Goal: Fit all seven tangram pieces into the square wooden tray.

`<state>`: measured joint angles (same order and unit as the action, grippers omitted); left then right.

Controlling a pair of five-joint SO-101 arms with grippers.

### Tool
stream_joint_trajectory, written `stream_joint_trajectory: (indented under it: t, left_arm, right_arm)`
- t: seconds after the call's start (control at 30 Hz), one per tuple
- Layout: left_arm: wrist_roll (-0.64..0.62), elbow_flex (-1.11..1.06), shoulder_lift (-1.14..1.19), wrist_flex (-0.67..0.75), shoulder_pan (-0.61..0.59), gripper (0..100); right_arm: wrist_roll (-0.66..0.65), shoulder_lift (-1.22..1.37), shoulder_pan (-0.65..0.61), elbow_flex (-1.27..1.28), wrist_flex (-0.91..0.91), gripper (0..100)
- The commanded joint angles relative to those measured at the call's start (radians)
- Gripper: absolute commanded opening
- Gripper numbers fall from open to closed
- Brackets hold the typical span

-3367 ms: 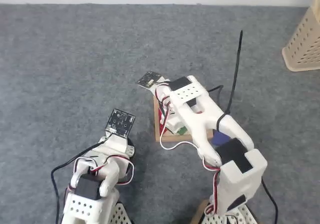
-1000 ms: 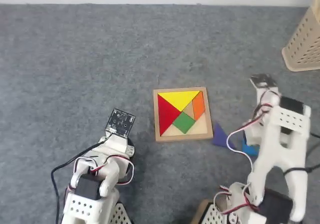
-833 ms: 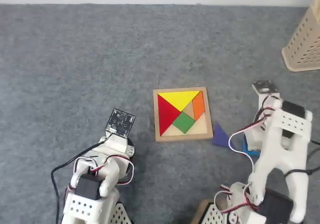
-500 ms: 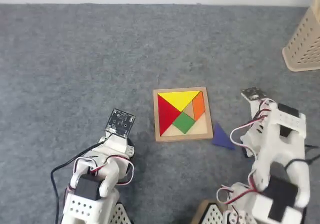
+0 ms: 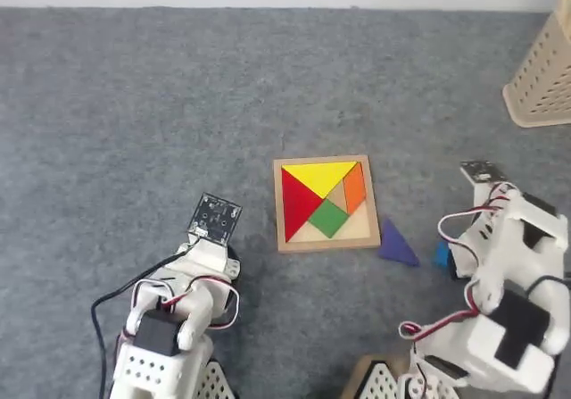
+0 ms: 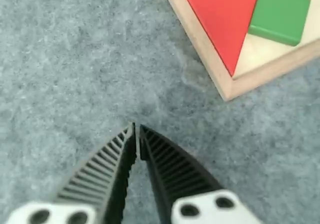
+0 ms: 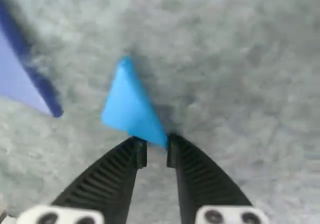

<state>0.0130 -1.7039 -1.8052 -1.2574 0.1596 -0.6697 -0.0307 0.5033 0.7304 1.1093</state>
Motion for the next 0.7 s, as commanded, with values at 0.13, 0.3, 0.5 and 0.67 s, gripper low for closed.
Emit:
stream_joint_trajectory:
  t: [0.13, 0.3, 0.5, 0.67]
  left_arm:
    - [-0.008, 0.019, -0.02, -0.006, 0.0, 1]
    - [-0.008, 0.019, -0.02, -0.006, 0.0, 1]
    - [-0.008, 0.019, -0.02, -0.006, 0.0, 1]
    - [-0.008, 0.019, -0.02, -0.006, 0.0, 1]
  right_arm:
    - [0.086, -0.004, -0.051, -0.092, 0.027, 1.5]
    - [0.21, -0.004, -0.183, -0.207, 0.073, 0.7]
    - [0.318, 0.007, -0.332, -0.382, 0.13, 0.7]
    - [0.327, 0.008, -0.452, -0.45, 0.213, 0.8]
